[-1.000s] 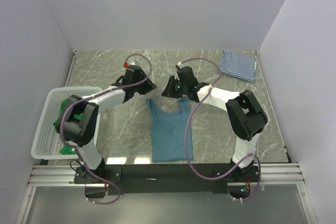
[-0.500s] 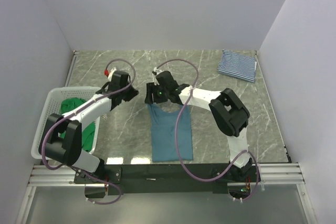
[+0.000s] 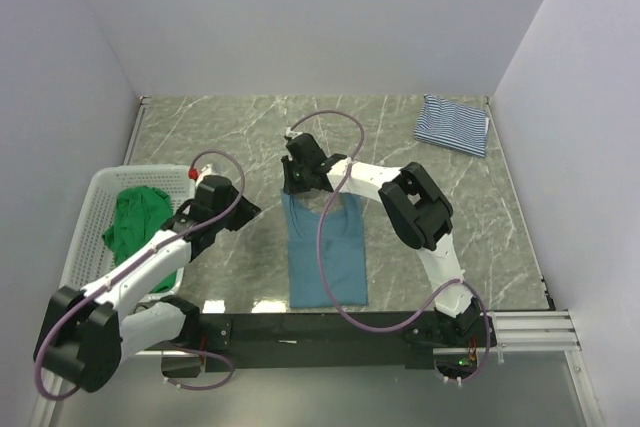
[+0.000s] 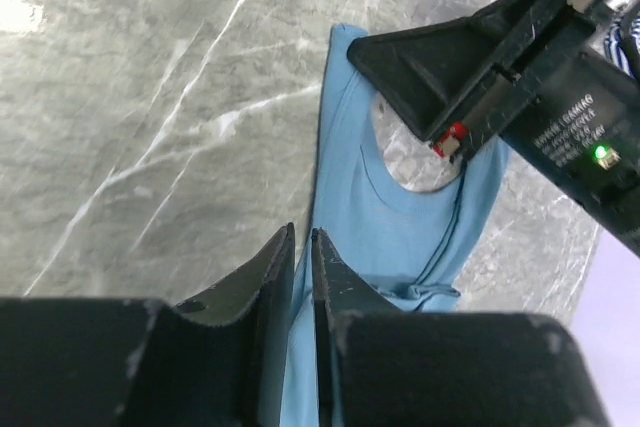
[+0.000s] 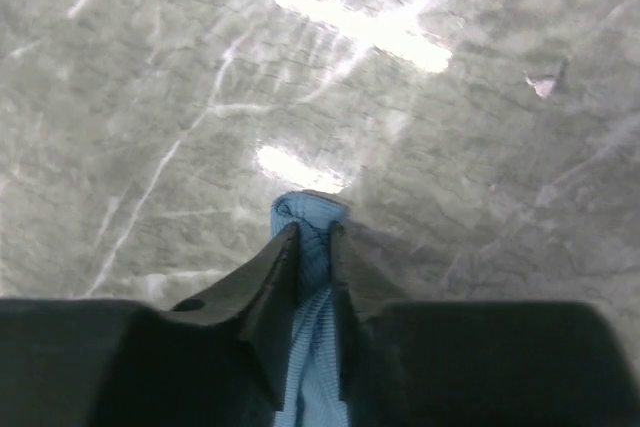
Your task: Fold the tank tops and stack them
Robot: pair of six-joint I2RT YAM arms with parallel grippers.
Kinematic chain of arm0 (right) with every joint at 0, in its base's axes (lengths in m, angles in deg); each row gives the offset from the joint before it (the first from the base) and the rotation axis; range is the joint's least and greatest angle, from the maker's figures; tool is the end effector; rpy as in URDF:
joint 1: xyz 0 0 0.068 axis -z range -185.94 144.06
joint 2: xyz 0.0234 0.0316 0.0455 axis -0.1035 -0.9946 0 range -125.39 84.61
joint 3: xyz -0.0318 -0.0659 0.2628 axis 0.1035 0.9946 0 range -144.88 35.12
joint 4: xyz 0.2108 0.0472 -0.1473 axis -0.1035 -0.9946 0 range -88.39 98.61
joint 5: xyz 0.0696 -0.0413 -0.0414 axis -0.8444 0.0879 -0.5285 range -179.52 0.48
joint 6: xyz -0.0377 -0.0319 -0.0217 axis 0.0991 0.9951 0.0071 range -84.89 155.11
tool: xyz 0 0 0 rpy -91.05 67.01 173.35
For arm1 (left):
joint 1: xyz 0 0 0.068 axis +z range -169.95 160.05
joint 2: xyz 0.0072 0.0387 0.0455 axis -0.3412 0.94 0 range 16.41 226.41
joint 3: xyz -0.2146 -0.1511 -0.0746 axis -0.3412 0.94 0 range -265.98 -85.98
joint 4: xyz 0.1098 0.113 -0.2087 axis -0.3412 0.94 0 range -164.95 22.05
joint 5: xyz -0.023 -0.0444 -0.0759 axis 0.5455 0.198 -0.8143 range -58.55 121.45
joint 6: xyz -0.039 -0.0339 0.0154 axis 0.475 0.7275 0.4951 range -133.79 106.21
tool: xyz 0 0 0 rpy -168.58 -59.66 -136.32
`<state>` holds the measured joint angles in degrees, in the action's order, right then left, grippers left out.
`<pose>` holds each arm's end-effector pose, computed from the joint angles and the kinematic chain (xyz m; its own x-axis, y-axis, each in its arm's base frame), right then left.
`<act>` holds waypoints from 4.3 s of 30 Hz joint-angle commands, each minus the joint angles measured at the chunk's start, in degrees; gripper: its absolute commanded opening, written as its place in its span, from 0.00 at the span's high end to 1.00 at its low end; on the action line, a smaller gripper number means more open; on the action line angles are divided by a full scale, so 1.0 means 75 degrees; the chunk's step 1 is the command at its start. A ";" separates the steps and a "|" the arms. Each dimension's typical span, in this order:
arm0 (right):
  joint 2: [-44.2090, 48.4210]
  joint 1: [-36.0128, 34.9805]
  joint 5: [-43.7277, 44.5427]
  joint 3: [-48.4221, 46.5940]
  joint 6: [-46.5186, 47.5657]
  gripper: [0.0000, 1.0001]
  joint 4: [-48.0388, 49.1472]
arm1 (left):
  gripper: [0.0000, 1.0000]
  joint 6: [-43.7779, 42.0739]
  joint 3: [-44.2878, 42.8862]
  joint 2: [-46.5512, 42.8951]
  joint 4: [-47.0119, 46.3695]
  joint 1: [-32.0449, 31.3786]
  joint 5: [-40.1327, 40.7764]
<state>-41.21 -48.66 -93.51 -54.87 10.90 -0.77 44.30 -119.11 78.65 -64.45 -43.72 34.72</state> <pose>0.3550 0.3311 0.1551 -0.7678 -0.1522 -0.6223 -0.4363 0.8355 0.3340 0.2063 -0.0887 0.2105 -0.6159 -0.6547 -0.4381 -0.3039 0.7106 -0.6346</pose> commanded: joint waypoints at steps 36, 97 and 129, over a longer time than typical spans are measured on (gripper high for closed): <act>0.0850 0.0668 0.1223 0.0925 -0.0487 1.00 0.0572 | 0.97 0.2824 0.1710 0.1250 -0.1037 -0.5080 0.1310; 1.1500 -0.0691 0.0720 0.9713 -0.4963 0.45 -0.2310 | 0.45 0.3270 0.2049 -0.1209 0.0018 -0.6112 0.1346; 1.1656 -0.1851 -0.0195 1.1390 -0.6862 0.54 -0.2371 | 0.64 0.4068 0.2366 -0.0447 -0.0076 -0.6112 0.1439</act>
<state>49.80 -61.38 -95.61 26.72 -39.98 -13.67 74.22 -102.98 75.17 -66.59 -89.40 45.43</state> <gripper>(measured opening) 0.473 0.367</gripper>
